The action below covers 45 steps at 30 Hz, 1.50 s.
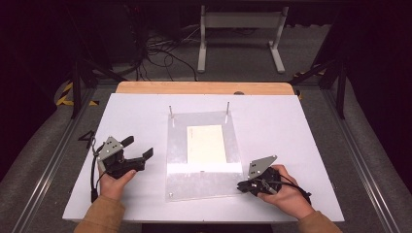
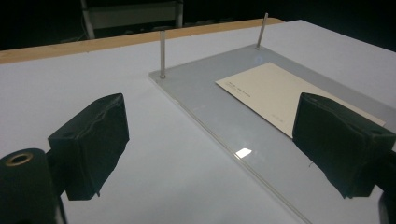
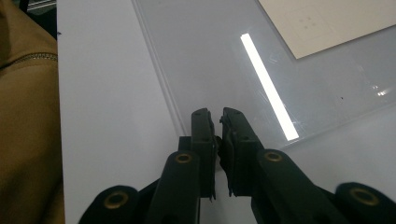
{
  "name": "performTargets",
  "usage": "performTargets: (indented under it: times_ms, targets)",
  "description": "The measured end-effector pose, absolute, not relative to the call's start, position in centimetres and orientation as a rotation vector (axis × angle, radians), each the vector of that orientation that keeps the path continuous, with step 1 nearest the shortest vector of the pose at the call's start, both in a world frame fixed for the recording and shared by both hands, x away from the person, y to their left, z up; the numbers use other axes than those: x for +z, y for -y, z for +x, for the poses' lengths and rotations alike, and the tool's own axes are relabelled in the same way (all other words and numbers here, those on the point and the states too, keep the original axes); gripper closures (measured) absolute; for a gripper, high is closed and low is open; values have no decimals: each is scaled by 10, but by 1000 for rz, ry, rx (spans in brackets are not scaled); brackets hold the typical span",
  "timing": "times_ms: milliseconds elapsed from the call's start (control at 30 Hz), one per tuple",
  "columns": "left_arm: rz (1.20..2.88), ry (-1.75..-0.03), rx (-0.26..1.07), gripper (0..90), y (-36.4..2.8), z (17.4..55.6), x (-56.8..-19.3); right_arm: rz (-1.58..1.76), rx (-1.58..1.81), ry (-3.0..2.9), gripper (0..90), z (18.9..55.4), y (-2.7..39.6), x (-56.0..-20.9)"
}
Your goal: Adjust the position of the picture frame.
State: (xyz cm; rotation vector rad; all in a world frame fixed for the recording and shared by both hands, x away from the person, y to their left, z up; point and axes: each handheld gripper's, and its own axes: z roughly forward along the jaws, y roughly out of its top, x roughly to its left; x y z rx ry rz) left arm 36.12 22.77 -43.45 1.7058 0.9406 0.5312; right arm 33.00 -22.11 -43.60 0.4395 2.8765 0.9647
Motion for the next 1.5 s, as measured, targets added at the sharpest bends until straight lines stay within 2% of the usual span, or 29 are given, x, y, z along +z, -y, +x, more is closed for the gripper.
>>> performTargets:
  times_ms: [400, 867, 1300, 1367, 1400, 1500]
  targets:
    - [1701, -942, 522, 109, -229, 361, -434, 292, 931, -2949, 833, 305, 212, -434]
    - [1721, -931, 509, 109, -224, 360, -435, 213, 909, -2996, 833, 293, 207, -433]
    - [1862, -830, 474, 117, -213, 340, -438, 214, 935, -3029, 828, 291, 207, -433]
    - [1866, -832, 472, 129, -213, 341, -439, 221, 957, -3028, 822, 291, 208, -433]
    - [1867, -833, 462, 134, -212, 342, -439, 267, 1100, -2972, 739, 294, 212, -426]
    - [1873, -827, 463, 146, -211, 342, -439, 317, 1252, -2835, 703, 296, 220, -413]
